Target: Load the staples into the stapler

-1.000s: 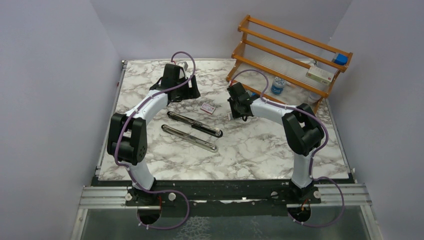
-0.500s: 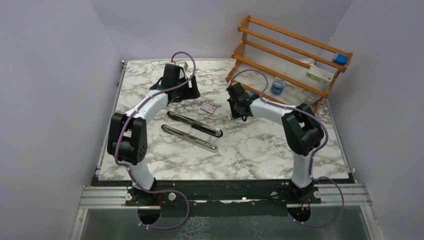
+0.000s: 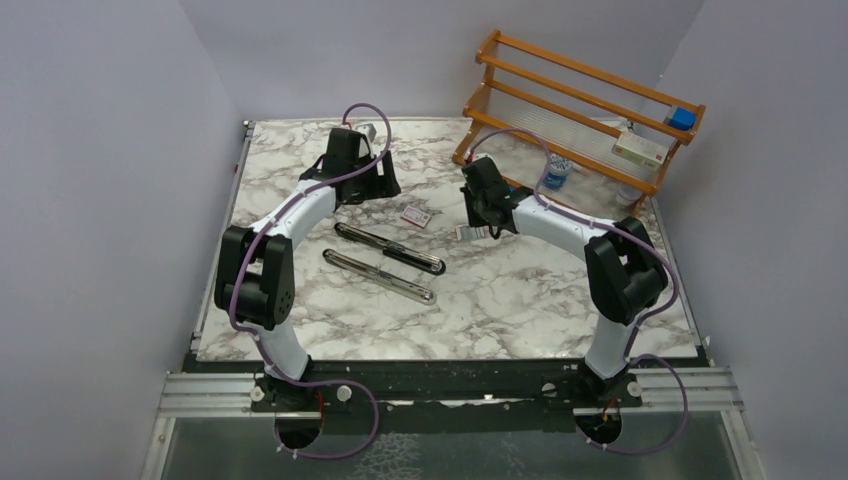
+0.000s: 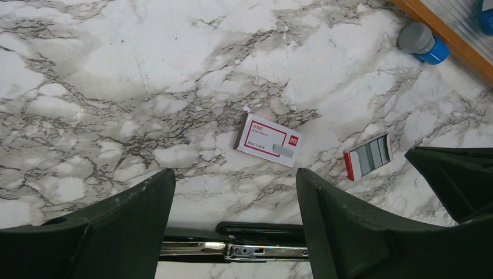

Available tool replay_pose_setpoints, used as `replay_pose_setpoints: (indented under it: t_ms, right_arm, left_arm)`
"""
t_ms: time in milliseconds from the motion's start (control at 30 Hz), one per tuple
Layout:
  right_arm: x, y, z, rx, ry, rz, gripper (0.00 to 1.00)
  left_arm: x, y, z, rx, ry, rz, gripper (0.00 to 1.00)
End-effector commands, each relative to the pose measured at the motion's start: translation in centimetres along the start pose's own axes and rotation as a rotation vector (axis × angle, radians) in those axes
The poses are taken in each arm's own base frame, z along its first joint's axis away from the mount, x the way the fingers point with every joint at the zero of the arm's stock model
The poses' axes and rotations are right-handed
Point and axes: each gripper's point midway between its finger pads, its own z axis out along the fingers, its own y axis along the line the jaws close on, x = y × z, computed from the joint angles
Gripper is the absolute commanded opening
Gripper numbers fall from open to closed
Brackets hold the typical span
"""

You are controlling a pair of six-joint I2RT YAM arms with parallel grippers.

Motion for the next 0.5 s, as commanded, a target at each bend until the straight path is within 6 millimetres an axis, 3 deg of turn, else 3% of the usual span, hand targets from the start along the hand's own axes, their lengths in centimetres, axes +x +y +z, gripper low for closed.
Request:
replay_pose_setpoints:
  t_ms: [0,167,467]
  right_arm:
    - [-1.0,0.0,-0.7,0.001,-0.047,0.022,0.07]
    - [0.1,0.2,0.1,-0.009,-0.012,0.026,0.09]
    - [2.1,0.2,1.7,-0.028,0.063,0.048,0.26]
  left_arm:
    - [-0.2,-0.1,0.1,-0.004,-0.002,0.014,0.79]
    - [-0.1,-0.1,0.1,-0.006,0.000,0.013,0.79]
    - [-0.2,-0.1,0.1,-0.004,-0.001,0.014,0.79]
